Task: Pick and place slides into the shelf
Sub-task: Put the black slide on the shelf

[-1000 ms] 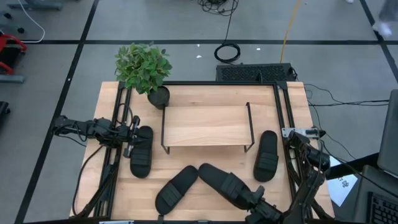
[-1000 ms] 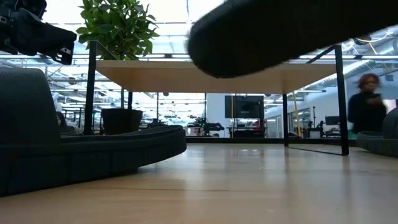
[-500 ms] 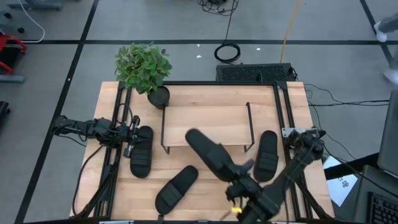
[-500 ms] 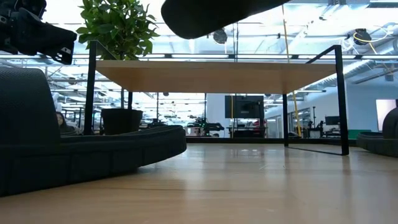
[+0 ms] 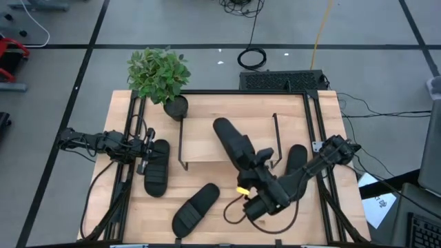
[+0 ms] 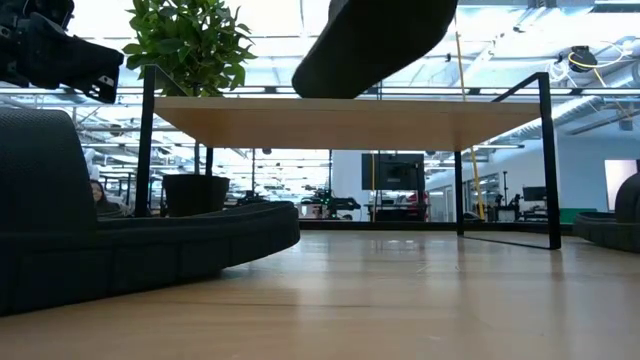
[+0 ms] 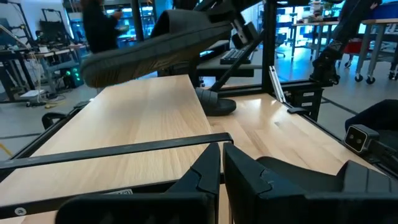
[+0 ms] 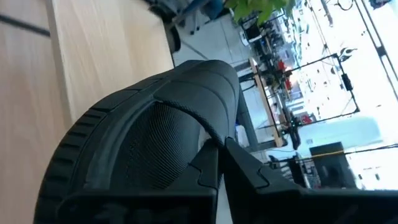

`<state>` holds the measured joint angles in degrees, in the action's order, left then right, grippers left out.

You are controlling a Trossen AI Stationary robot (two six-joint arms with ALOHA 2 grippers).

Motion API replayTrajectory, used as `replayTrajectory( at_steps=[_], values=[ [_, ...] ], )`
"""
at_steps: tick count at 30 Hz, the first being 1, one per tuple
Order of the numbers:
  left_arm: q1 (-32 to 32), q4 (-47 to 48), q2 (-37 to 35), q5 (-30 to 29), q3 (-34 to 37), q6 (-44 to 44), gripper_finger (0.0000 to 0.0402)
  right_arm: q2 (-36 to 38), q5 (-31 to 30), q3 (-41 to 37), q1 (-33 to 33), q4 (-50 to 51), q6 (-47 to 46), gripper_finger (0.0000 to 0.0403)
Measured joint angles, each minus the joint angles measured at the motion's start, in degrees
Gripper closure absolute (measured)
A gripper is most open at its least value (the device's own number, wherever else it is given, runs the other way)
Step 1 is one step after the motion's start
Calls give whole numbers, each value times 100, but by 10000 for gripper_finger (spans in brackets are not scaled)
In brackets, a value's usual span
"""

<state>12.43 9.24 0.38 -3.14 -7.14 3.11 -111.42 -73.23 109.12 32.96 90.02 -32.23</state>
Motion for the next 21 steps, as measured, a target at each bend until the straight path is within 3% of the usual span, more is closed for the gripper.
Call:
replayTrajectory(
  at_steps=[11,15,21],
  values=[
    [0,2,0,0,0,-22,376,7,113,-100,-419,-7,1424,403],
    [-2,24,-1,2,0,-50,376,203,157,-540,-379,-14,1336,403],
    [0,178,0,2,0,-183,376,1120,105,-1427,-327,6,420,403]
  ],
)
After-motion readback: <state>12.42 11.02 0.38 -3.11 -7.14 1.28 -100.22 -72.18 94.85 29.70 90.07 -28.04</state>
